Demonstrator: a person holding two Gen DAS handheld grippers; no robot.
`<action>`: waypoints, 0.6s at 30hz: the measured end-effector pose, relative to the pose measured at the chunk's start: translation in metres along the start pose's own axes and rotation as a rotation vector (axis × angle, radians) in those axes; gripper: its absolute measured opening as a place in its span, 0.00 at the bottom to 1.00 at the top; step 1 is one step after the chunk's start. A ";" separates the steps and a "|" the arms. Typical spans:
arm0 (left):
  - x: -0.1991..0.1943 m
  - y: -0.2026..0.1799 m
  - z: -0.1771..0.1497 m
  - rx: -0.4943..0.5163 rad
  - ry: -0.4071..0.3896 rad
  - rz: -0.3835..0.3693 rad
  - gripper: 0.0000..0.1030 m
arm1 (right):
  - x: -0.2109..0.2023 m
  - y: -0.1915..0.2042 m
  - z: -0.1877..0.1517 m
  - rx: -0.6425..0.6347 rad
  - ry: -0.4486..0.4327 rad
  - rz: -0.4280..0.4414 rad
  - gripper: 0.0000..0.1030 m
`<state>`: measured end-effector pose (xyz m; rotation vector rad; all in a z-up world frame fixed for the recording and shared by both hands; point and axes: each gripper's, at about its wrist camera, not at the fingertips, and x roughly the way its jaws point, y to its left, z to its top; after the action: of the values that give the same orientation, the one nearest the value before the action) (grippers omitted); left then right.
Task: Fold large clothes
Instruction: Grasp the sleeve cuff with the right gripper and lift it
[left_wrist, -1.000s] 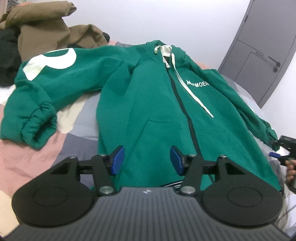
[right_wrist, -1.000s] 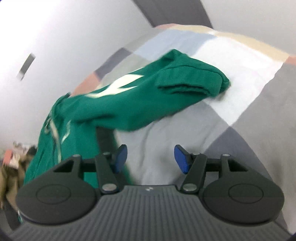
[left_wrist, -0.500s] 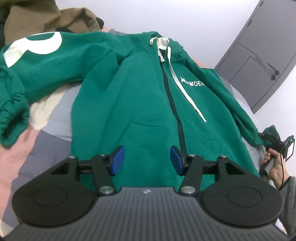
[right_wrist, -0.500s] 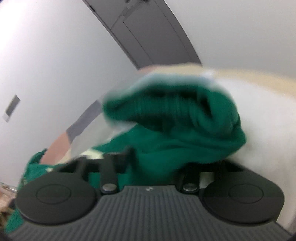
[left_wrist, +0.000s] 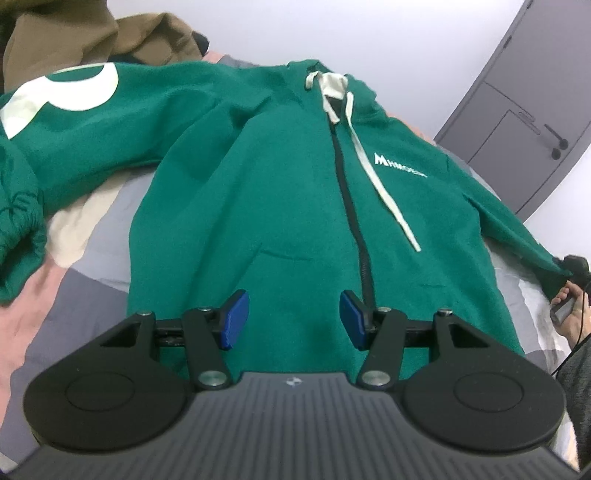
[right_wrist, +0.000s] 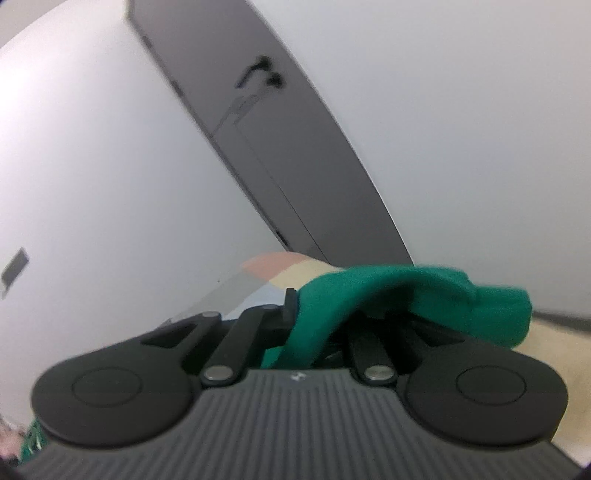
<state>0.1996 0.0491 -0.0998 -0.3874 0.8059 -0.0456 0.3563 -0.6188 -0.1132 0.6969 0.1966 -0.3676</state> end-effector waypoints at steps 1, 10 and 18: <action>0.002 0.000 0.001 -0.002 0.004 0.002 0.58 | 0.004 -0.009 -0.003 0.051 -0.005 -0.014 0.12; 0.015 -0.007 0.006 0.001 0.016 0.034 0.59 | 0.044 -0.057 -0.004 0.289 0.038 0.041 0.63; 0.044 -0.011 0.024 -0.028 0.030 0.070 0.58 | 0.097 -0.058 0.032 0.237 0.032 -0.067 0.22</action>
<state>0.2481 0.0387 -0.1111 -0.3856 0.8499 0.0258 0.4244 -0.7063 -0.1515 0.9318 0.2095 -0.4486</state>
